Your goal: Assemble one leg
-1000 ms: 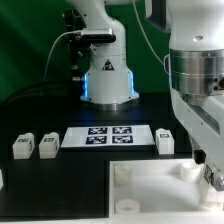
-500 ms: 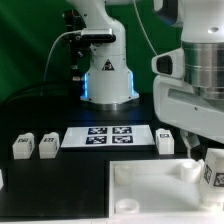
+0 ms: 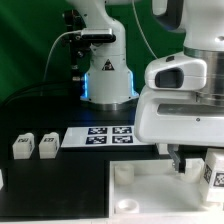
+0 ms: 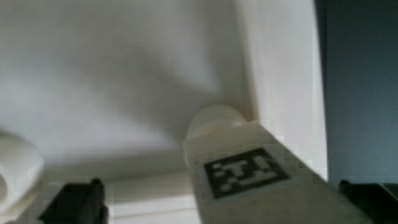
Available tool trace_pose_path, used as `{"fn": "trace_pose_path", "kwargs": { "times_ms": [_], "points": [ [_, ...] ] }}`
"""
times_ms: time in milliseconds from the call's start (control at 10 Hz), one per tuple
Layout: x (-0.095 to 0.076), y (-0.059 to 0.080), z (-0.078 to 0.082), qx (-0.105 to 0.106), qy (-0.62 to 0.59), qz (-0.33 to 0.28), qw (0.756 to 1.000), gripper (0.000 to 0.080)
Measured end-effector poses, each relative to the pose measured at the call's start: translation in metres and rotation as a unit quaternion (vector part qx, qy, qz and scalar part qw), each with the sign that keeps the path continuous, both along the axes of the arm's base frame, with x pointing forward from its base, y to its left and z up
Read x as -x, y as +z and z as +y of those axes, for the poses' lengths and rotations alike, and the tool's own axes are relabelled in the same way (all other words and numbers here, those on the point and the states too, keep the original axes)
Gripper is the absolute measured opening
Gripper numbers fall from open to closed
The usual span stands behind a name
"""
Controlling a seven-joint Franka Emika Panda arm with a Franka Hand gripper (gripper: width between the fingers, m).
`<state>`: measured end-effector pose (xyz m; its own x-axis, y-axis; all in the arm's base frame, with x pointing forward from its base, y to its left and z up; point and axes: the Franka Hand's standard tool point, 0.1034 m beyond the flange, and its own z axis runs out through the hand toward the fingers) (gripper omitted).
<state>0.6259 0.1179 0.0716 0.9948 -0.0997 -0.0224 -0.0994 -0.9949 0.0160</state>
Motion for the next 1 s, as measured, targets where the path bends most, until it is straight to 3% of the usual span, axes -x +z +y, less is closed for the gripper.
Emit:
{"fn": "trace_pose_path", "kwargs": {
  "times_ms": [100,300,400,500,700,1000],
  "points": [
    [-0.0001,-0.0001,-0.0001,0.000,0.004,0.000,1.000,0.0649],
    [0.0001,-0.0004,0.0003,0.000,-0.014,0.000,1.000,0.0425],
    [0.0006,-0.0007,0.0019,-0.003,-0.062,0.000,0.998,0.0425],
    [0.0007,-0.0009,0.0027,-0.004,-0.123,0.001,0.992,0.0289],
    [0.0009,-0.0010,0.0038,-0.006,-0.208,0.002,0.978,0.0289],
    [-0.0031,-0.0021,0.0032,-0.020,-0.402,0.011,0.915,0.0289]
  ]
}}
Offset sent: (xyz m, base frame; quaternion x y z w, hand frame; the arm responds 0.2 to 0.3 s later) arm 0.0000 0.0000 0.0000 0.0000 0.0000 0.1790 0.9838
